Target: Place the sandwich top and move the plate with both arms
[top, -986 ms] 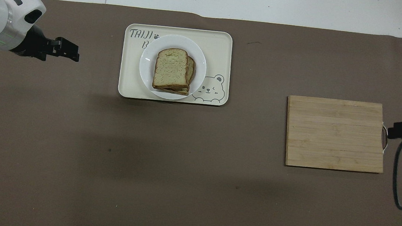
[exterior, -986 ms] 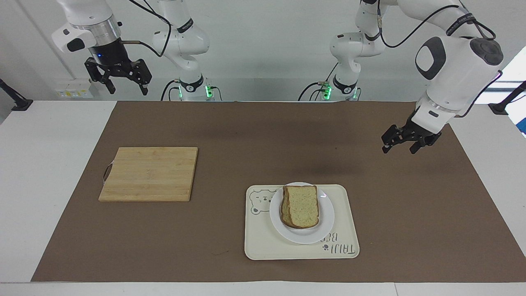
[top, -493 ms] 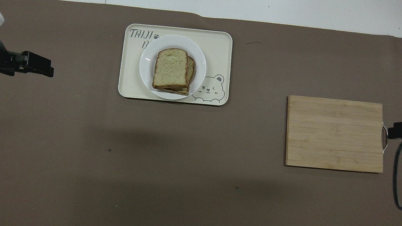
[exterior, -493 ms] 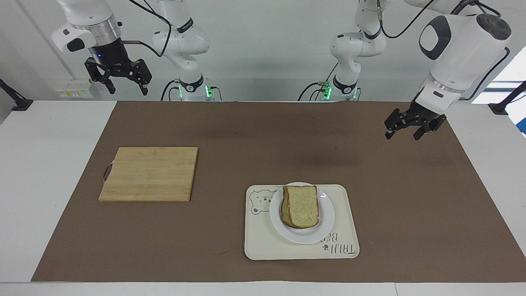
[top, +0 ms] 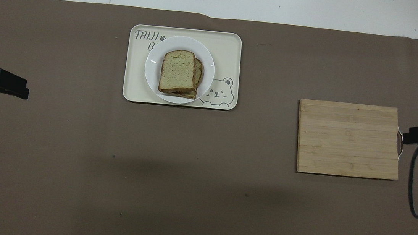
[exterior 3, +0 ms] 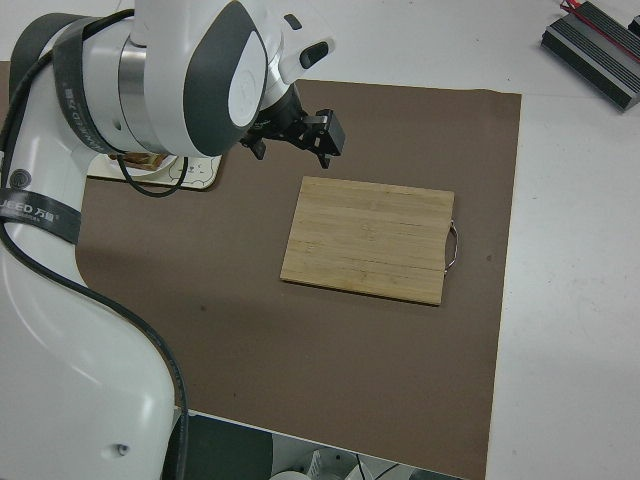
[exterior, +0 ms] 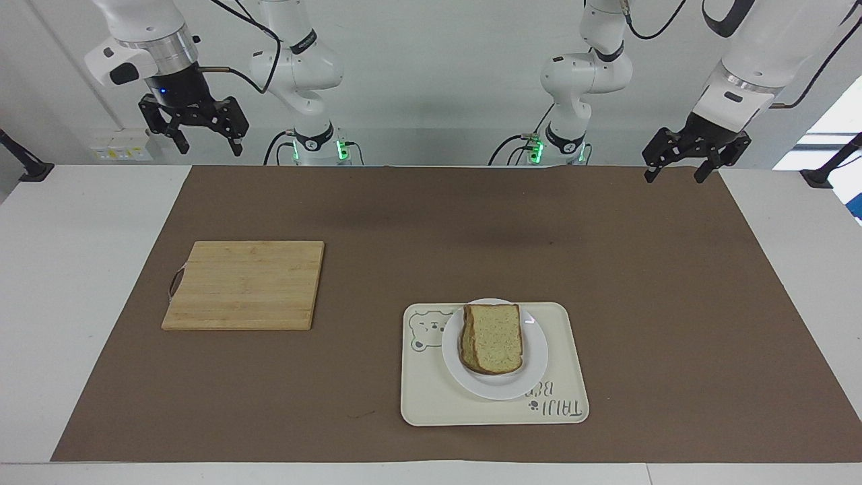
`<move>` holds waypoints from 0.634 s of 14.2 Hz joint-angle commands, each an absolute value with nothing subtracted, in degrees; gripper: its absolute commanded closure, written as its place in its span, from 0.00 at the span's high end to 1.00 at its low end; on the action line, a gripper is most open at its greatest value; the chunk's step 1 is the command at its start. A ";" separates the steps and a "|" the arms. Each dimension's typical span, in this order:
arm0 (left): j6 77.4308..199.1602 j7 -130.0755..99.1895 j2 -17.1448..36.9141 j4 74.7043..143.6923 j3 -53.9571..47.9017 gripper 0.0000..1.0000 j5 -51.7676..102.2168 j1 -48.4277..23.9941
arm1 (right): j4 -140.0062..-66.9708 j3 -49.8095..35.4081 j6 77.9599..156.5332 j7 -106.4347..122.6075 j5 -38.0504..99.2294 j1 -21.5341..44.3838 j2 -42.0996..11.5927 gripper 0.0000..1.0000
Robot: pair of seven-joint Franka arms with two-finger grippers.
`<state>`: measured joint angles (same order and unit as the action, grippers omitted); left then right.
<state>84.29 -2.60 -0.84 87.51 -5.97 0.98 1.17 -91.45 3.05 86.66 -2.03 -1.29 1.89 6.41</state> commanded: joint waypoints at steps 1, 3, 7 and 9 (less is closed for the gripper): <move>82.62 -2.55 -0.44 86.31 -5.89 1.00 -0.26 1.23 | -92.64 2.90 87.19 -0.35 -0.88 1.23 7.56 1.00; 82.53 -2.55 -0.53 86.48 -5.80 1.00 -0.26 1.32 | -92.64 2.90 87.19 -0.35 -0.88 1.23 7.56 1.00; 80.95 -2.64 -1.14 87.45 -5.89 1.00 0.17 0.97 | -92.64 2.90 87.19 -0.35 -0.88 1.23 7.56 1.00; 80.86 -2.81 -1.14 87.45 -5.89 1.00 0.26 0.97 | -92.64 2.90 87.19 -0.35 -0.79 1.23 7.56 1.00</move>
<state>82.10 -2.61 -0.84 87.51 -5.94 0.96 1.17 -91.45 3.05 86.66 -2.03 -1.29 1.89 6.41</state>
